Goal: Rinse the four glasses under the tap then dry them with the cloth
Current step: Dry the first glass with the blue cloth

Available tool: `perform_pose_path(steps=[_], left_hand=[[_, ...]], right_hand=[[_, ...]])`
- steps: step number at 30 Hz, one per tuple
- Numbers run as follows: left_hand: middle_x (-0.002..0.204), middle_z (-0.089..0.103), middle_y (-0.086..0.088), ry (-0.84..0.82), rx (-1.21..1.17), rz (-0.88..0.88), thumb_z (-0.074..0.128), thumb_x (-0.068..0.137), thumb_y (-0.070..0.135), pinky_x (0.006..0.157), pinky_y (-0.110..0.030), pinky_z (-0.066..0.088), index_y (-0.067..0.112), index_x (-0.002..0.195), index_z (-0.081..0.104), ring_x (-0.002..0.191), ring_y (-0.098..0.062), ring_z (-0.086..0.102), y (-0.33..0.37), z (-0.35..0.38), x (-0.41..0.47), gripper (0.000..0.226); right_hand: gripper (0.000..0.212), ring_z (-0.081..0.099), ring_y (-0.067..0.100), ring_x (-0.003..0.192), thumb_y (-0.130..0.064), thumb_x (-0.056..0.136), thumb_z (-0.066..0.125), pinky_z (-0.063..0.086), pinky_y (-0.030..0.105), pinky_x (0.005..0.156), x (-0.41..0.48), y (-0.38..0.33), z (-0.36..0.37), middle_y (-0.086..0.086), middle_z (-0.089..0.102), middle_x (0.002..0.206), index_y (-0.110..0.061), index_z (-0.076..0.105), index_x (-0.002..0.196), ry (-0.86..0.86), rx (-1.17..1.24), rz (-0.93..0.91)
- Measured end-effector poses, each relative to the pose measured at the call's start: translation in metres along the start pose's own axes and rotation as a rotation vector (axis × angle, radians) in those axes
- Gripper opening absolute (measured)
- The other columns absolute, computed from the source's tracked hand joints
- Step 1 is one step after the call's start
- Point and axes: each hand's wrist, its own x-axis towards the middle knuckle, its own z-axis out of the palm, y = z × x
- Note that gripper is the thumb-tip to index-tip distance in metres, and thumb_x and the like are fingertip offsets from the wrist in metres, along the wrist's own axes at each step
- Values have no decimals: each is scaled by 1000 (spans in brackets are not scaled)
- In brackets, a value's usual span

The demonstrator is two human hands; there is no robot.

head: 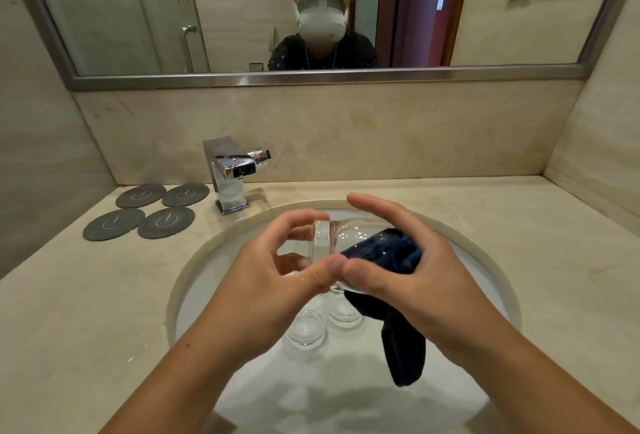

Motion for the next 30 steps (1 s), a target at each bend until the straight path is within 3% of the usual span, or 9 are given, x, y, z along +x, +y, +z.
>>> perform_pose_path(steps=[4, 6, 8, 11, 14, 18, 23, 26, 30], left_hand=[[131, 64, 15, -57, 114, 84, 88, 71, 45, 88, -31, 62, 57, 122, 64, 106, -15, 72, 0, -1, -2, 57], [133, 63, 18, -90, 102, 56, 92, 74, 52, 88, -30, 62, 56, 124, 63, 109, -15, 73, 0, -4, -1, 57], [134, 67, 11, -125, -28, -40, 79, 74, 65, 88, -35, 63, 53, 122, 67, 108, -19, 76, 0, -4, 0, 50], [116, 76, -8, -155, -209, -167, 65, 78, 80, 80, -36, 64, 41, 109, 79, 86, -24, 76, 4, -2, 0, 51], [105, 78, -11, -112, -141, -153, 73, 72, 71, 72, -29, 60, 30, 110, 80, 76, -19, 73, 1, 0, 1, 56], [99, 78, -4, -113, -58, -73, 73, 73, 65, 84, -37, 61, 37, 120, 75, 82, -16, 74, -3, 1, 1, 55], [125, 69, 11, -203, 122, 53, 84, 86, 44, 97, -37, 59, 49, 137, 59, 112, -19, 71, -5, 0, -2, 57], [130, 66, 16, -229, 140, 65, 80, 85, 41, 101, -36, 58, 54, 138, 56, 118, -16, 69, -5, -2, -2, 60], [134, 69, 10, -288, 17, -73, 72, 84, 66, 101, -43, 57, 50, 138, 58, 116, -19, 73, -4, -1, -1, 58]], right_hand=[[50, 75, 13, 74, -28, 66, 87, 61, 22, 70, 2, -1, 1, -7, 71, 79, -39, 81, 113, 44, 233, 66], [49, 75, 15, 72, -25, 65, 87, 62, 23, 69, 1, -2, 1, -2, 69, 79, -35, 82, 113, 66, 260, 64], [50, 75, 17, 75, -30, 65, 88, 63, 26, 74, 0, -2, 1, 0, 70, 81, -40, 80, 113, 89, 192, 33], [50, 75, 15, 78, -37, 67, 88, 61, 25, 76, -1, -1, 0, -5, 73, 83, -49, 77, 114, 102, 54, -24], [49, 76, 13, 81, -36, 70, 88, 61, 24, 77, -1, -1, -2, -10, 75, 85, -49, 77, 115, 85, 48, -36], [50, 78, 17, 80, -41, 66, 87, 62, 25, 74, 1, -2, -3, -8, 72, 78, -48, 78, 115, 96, 141, 38], [50, 78, 23, 80, -46, 65, 86, 63, 44, 86, 5, -3, -6, -5, 71, 76, -45, 80, 115, 130, 178, 106], [39, 78, 23, 71, -40, 66, 86, 63, 38, 69, 5, -3, -6, -4, 68, 69, -36, 82, 105, 157, 180, 92], [31, 77, 22, 66, -37, 65, 86, 59, 26, 60, 4, -3, -3, 3, 70, 69, -33, 82, 95, 203, 154, 47]])
